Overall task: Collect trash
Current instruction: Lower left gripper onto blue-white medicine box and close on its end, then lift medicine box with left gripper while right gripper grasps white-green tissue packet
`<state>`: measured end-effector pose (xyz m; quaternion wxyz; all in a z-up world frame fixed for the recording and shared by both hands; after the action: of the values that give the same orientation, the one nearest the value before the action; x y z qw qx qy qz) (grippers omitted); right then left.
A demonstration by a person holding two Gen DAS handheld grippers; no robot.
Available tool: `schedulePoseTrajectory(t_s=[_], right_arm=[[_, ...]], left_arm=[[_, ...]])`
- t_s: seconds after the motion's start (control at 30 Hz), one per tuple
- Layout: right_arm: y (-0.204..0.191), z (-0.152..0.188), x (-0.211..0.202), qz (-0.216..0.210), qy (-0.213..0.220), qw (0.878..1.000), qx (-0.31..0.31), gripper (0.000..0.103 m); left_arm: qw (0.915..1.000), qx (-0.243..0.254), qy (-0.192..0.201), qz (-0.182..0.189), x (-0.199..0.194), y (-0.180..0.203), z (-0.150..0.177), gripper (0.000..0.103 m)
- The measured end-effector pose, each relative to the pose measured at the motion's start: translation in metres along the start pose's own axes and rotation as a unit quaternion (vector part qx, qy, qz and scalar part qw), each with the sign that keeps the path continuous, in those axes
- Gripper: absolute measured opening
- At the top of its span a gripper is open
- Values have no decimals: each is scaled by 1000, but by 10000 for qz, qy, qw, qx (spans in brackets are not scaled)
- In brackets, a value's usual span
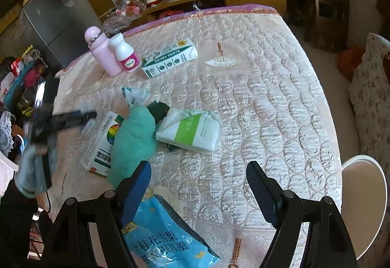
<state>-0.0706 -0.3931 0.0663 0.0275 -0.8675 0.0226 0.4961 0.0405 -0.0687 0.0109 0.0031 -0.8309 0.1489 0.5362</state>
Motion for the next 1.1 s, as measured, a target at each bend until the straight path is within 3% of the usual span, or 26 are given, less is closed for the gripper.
schedulePoseTrajectory(t_s=[0.17, 0.4, 0.63, 0.73, 0.8, 0.9, 1.0, 1.1], right_arm=[[-6, -5, 3, -52, -43, 10000, -13, 80], [-13, -14, 16, 155, -138, 9997, -114, 80], [-17, -17, 22, 159, -233, 9995, -133, 80], [-20, -22, 26, 421, -121, 9987, -243, 80], [-22, -26, 30, 619, -26, 9971, -452, 80], [-29, -30, 46, 400, -152, 9954, -854, 80], [-36, -35, 63, 549, -167, 9881, -1430, 80], [-38, -38, 78, 420, -153, 9834, -1758, 80]], left_arm=[[9983, -367, -256, 369, -10, -27, 34, 65], [9925, -718, 413, 899, -48, -46, 43, 65], [9919, -874, 645, 666, -32, -54, 22, 66], [9888, -1144, 668, 680, -21, -60, 16, 66], [9884, -1203, 638, 678, -14, -60, 12, 66], [9903, -1112, 602, 567, -6, -55, 5, 66], [9919, -1023, 534, 526, 2, -51, 0, 66], [9936, -929, 495, 416, 9, -47, -5, 66]])
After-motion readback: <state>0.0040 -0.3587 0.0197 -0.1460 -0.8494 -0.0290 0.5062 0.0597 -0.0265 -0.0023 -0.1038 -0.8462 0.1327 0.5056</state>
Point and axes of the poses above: each gripper's, at about its wrist camera, not at the fingertips, and x roughly the way its jaws point, y to its right, z to its underside, the point moved 2 cm from there along x, roughly the way its jaws point, and after that the axes turned 15 degrees about z, right-handed, at the moved point
